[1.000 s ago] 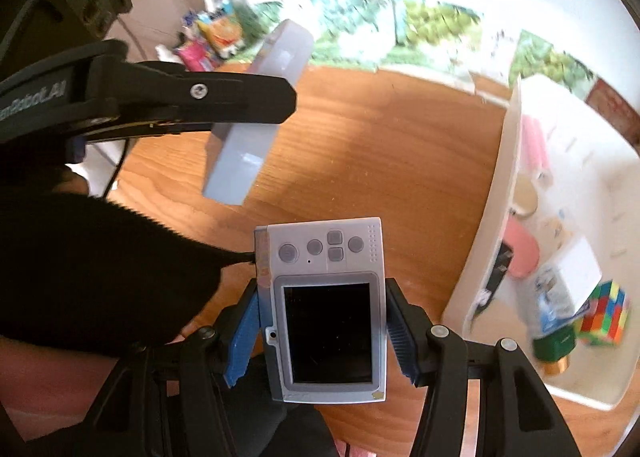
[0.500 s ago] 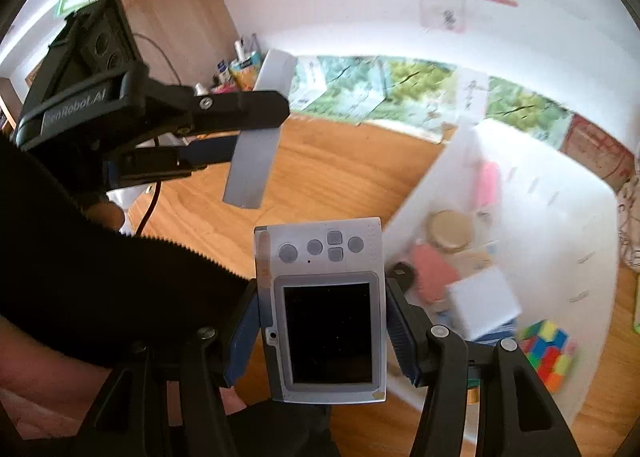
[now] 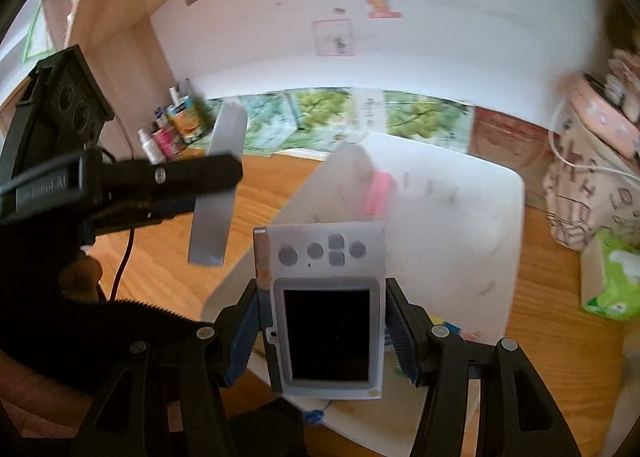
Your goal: Organize rigid objects
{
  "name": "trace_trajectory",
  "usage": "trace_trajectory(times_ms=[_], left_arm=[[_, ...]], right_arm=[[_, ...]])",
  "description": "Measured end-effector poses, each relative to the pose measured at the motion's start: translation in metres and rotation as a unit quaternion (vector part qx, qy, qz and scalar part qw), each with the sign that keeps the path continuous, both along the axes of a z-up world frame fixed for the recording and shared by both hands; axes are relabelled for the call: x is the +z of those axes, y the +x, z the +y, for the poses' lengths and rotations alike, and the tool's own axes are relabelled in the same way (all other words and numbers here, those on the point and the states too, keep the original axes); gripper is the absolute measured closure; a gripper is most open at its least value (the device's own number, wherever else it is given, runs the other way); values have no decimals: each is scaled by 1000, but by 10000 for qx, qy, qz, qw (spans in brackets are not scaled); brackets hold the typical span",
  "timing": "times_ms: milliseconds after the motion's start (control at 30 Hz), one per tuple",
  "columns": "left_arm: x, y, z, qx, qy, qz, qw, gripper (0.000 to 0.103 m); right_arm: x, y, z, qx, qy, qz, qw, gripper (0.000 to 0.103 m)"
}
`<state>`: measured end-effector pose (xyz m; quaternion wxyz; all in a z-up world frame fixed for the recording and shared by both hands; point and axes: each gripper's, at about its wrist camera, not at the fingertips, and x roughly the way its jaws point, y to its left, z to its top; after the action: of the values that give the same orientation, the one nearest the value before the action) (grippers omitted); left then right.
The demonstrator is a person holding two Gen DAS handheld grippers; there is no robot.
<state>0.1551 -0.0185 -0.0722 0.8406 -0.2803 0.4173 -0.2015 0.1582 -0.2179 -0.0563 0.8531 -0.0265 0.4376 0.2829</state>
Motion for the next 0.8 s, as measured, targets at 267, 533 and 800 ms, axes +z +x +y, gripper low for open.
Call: trace_trajectory(times_ms=[267, 533, 800], left_arm=[[15, -7, -4, 198, 492, -29, 9986, 15], [22, -32, 34, 1119, 928, 18, 9894, 14], [28, -61, 71, 1179, 1113, 189, 9866, 14]], right_arm=[[15, -10, -20, -640, 311, -438, 9965, 22], [21, -26, -13, -998, 511, -467, 9926, 18], [21, -45, 6, -1592, 735, -262, 9842, 12]])
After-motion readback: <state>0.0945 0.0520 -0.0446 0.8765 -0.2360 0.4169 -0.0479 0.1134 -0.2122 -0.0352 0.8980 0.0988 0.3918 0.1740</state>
